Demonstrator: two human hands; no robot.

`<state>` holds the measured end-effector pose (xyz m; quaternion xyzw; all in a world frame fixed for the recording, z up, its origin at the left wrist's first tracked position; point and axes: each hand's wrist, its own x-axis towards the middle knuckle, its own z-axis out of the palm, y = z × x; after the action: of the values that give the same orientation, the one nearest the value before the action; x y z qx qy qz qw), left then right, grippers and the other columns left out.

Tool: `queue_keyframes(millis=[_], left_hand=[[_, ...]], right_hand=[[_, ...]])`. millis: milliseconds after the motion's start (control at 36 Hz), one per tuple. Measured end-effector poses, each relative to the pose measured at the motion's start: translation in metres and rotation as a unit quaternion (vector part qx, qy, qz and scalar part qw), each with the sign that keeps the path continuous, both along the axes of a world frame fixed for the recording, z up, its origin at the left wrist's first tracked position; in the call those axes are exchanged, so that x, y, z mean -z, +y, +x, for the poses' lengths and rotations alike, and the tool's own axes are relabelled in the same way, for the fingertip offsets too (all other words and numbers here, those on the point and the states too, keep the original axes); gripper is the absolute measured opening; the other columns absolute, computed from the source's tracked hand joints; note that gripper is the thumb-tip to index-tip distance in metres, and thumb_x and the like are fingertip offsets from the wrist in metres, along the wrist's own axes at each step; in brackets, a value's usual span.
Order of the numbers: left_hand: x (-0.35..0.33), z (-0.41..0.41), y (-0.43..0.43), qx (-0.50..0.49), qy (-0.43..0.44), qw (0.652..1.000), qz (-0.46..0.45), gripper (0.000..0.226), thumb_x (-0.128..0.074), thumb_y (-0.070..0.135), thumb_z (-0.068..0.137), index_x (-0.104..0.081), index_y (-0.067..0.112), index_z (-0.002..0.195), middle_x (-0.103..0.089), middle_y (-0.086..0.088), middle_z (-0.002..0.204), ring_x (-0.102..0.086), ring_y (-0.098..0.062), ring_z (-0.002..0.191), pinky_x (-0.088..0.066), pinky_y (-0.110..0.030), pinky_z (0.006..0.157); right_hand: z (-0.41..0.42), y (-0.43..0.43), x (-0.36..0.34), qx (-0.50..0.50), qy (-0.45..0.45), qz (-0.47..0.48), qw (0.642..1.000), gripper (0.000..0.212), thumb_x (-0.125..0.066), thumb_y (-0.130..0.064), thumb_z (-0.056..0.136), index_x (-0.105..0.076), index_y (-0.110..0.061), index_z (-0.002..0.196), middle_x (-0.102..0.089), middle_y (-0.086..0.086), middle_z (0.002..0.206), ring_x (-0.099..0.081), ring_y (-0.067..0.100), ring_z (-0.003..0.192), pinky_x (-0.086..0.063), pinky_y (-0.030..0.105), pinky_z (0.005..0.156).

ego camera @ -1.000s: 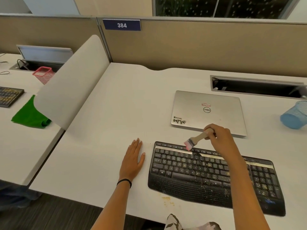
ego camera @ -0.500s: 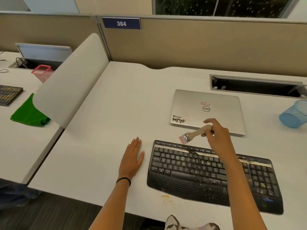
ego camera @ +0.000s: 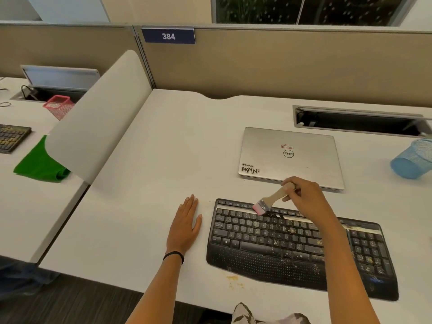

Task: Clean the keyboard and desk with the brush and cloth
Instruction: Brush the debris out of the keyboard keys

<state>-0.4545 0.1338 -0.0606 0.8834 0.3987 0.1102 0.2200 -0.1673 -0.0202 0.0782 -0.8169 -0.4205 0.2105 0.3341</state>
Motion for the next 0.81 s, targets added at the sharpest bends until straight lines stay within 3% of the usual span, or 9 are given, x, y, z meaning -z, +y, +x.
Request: queue_keyframes(millis=[111,222,361,500,611,806], left_hand=[[0.000,0.001,0.000,-0.001,-0.005,1.000,0.000,0.065,-0.020,0.048,0.093,-0.017,0.016,0.149,-0.009,0.008,0.155,-0.004,-0.005,0.143,0.006,-0.013,0.114],[0.000,0.001,0.001,-0.003,-0.006,1.000,0.000,0.065,-0.021,0.048,0.094,-0.017,0.014,0.149,-0.009,0.008,0.155,-0.003,-0.004,0.143,0.005,-0.014,0.114],[-0.001,0.000,-0.001,-0.001,-0.001,1.000,0.002,0.062,-0.015,0.045,0.094,-0.024,0.016,0.148,-0.019,0.008,0.154,-0.019,-0.010,0.142,-0.008,-0.020,0.116],[-0.004,0.000,-0.002,-0.002,-0.005,1.000,-0.007,0.061,-0.014,0.044,0.093,-0.030,0.018,0.146,-0.030,0.005,0.151,-0.029,-0.012,0.139,-0.012,-0.020,0.113],[-0.005,0.001,-0.003,-0.007,-0.008,1.000,-0.014,0.056,-0.021,0.041,0.096,-0.029,0.019,0.147,-0.029,0.006,0.152,-0.028,-0.009,0.139,-0.013,-0.017,0.111],[-0.003,0.001,-0.002,-0.005,-0.011,1.000,-0.010,0.066,-0.013,0.051,0.091,-0.022,0.020,0.148,-0.015,0.013,0.151,-0.013,0.000,0.138,-0.013,-0.019,0.112]], right_hand=[[0.010,-0.009,0.000,0.042,-0.060,0.001,0.997,0.015,-0.048,-0.016,0.094,-0.058,-0.028,0.092,-0.067,-0.008,0.077,-0.066,0.014,0.077,-0.054,0.040,0.068],[0.015,-0.016,-0.013,0.031,-0.043,0.012,0.999,0.013,-0.050,-0.017,0.094,-0.059,-0.026,0.093,-0.067,-0.008,0.079,-0.066,0.010,0.078,-0.053,0.038,0.070],[0.017,-0.023,-0.022,-0.016,-0.046,-0.068,0.996,0.016,-0.046,-0.012,0.094,-0.060,-0.019,0.090,-0.067,-0.001,0.075,-0.065,0.011,0.073,-0.053,0.036,0.069],[0.012,-0.014,-0.018,-0.031,-0.073,-0.062,0.995,0.016,-0.047,-0.009,0.094,-0.059,-0.019,0.092,-0.068,0.000,0.075,-0.065,0.013,0.073,-0.053,0.040,0.070],[0.007,-0.009,-0.017,-0.035,-0.087,-0.034,0.995,0.016,-0.048,-0.008,0.093,-0.058,-0.020,0.093,-0.067,0.000,0.075,-0.065,0.016,0.074,-0.053,0.041,0.070],[0.010,-0.011,-0.030,-0.040,-0.084,-0.024,0.995,0.017,-0.050,-0.005,0.093,-0.058,-0.020,0.091,-0.068,0.000,0.078,-0.066,0.016,0.077,-0.053,0.040,0.074]])
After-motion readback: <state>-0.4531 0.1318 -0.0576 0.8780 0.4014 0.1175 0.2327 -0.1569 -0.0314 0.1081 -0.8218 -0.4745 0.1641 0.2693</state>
